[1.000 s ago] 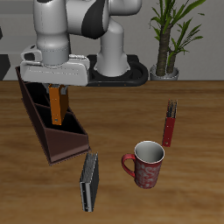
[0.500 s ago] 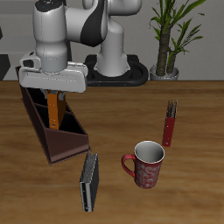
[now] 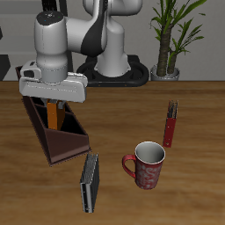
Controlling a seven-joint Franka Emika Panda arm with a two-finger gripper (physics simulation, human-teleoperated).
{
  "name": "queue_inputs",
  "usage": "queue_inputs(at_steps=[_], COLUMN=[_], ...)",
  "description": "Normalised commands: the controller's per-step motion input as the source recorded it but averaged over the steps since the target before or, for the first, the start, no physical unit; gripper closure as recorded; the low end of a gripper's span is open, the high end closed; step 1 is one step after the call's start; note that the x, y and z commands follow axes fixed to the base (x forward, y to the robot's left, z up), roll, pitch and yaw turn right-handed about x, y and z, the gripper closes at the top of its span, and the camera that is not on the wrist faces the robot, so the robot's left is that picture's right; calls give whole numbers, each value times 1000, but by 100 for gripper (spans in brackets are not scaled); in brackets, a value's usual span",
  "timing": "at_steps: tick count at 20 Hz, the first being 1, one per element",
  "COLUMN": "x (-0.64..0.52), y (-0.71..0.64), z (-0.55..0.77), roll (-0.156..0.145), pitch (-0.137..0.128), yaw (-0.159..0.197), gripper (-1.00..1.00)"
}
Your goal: Place the orange book into the right desk caddy's left compartment and place the red mug into the right desk caddy's right compartment
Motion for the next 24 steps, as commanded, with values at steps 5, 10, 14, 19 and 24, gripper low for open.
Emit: queue_inputs(at_steps=[5, 10, 14, 19, 24], x=[99, 43, 3, -18, -47], y=[-40, 18, 50, 116, 344], z=[-226, -41, 74, 70, 172], roll=[-48, -6, -4, -3, 34], pitch=[42, 13, -23, -15, -35], yaw=[-9, -13, 15, 6, 45], gripper=[-100, -100, -100, -100, -100])
